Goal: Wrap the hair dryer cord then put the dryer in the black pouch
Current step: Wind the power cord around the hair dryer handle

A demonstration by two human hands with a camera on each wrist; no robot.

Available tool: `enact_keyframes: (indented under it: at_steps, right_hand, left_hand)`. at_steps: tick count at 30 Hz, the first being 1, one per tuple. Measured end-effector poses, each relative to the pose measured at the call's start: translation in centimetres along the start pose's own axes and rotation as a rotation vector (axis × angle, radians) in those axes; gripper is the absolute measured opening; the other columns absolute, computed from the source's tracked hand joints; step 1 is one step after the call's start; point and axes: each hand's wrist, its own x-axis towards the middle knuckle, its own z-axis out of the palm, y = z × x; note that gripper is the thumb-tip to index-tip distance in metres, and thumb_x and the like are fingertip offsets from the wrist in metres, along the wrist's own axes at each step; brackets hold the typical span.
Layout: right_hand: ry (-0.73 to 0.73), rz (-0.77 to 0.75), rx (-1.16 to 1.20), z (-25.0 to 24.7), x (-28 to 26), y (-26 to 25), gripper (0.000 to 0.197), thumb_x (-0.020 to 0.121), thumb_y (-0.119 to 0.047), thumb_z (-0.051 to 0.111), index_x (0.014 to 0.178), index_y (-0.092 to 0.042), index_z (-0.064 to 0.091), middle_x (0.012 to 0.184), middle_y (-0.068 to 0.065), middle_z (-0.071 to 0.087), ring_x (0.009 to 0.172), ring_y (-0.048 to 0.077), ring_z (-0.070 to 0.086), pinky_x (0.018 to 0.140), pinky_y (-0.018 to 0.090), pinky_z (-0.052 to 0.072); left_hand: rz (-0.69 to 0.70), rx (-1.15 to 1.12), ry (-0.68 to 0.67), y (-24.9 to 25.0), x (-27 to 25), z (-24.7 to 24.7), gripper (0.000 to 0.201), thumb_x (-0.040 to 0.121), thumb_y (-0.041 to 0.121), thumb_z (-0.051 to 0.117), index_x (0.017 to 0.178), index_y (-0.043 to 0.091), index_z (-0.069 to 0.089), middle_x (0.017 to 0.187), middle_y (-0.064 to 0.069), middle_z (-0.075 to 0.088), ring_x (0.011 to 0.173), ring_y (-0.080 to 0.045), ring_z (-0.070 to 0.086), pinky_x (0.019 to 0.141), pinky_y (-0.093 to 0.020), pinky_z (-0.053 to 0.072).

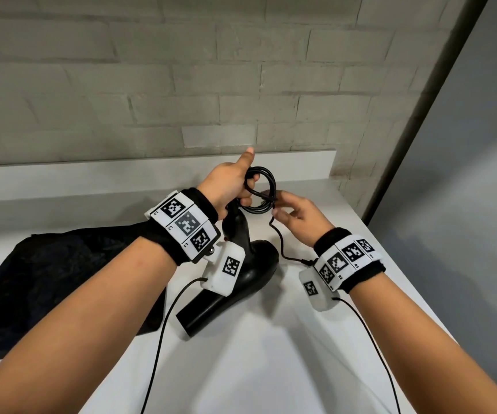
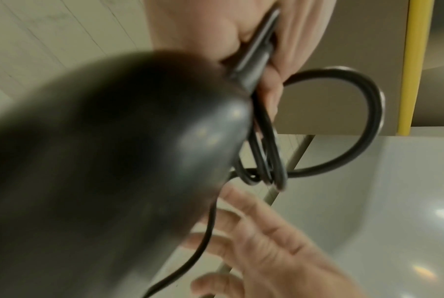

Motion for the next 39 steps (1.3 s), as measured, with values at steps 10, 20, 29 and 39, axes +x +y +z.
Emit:
enact_keyframes:
  at_steps: [10, 20, 29, 39]
  right_hand:
    - [0.138, 0.329, -0.301, -1.1, 0.9, 4.5, 0.018, 0.087, -0.016, 0.052, 0.086, -0.014, 0.070, 0.068, 0.002, 0.059, 0.073, 0.021, 0.056, 0.073, 0.027, 0.045]
    - [0.030, 0.267, -0.130, 0.0, 0.6, 3.8, 0.021, 0.085, 0.001, 0.051, 0.097, -0.011, 0.063, 0.088, -0.001, 0.061, 0.082, 0.014, 0.056, 0.069, 0.010, 0.045]
    - [-0.119, 0.071, 0.249, 0.2, 1.2, -0.3, 0.015, 0.089, 0.008, 0.043, 0.093, 0.013, 0.057, 0.048, -0.015, 0.059, 0.048, -0.005, 0.051, 0.057, 0.007, 0.042]
    - [0.157, 0.114, -0.049, -0.4, 3.1, -3.4, 0.022, 0.091, -0.005, 0.045, 0.083, -0.001, 0.066, 0.055, -0.008, 0.054, 0.050, -0.002, 0.047, 0.053, 0.013, 0.034]
  left_hand:
    - [0.031, 0.013, -0.084, -0.1, -0.5, -0.3, 0.046, 0.095, 0.047, 0.035, 0.062, 0.014, 0.036, 0.034, 0.012, 0.027, 0.028, -0.004, 0.019, 0.032, -0.014, 0.022]
    - [0.065, 0.042, -0.243, -0.3, -0.8, 0.2, 0.030, 0.095, 0.010, 0.044, 0.066, 0.014, 0.036, 0.034, 0.014, 0.029, 0.028, 0.000, 0.021, 0.031, -0.013, 0.021]
    - [0.049, -0.051, -0.145, 0.0, -0.4, -0.9, 0.031, 0.095, 0.012, 0.043, 0.065, 0.018, 0.037, 0.034, 0.012, 0.027, 0.027, -0.001, 0.018, 0.033, -0.012, 0.017]
    - [0.006, 0.055, -0.265, 0.3, -1.3, 0.1, 0.025, 0.099, 0.025, 0.035, 0.077, 0.017, 0.042, 0.034, 0.012, 0.030, 0.027, -0.001, 0.018, 0.031, -0.012, 0.019]
